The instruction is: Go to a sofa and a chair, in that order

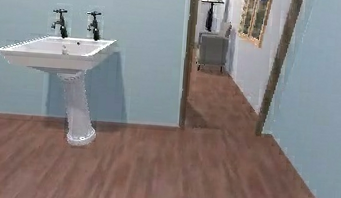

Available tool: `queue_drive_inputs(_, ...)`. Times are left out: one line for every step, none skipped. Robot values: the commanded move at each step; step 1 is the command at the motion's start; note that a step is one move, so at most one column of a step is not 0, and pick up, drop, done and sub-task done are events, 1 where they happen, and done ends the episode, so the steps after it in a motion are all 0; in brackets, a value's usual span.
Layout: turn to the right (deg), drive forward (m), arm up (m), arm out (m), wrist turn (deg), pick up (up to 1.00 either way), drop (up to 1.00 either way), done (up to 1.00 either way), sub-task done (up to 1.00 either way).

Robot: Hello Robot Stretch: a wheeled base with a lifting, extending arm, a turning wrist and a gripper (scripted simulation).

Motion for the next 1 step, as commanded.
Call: queue_drive_inputs(21.0,0.0,0.0,0.0,0.0,0.0,0.0,0.0,0.0)
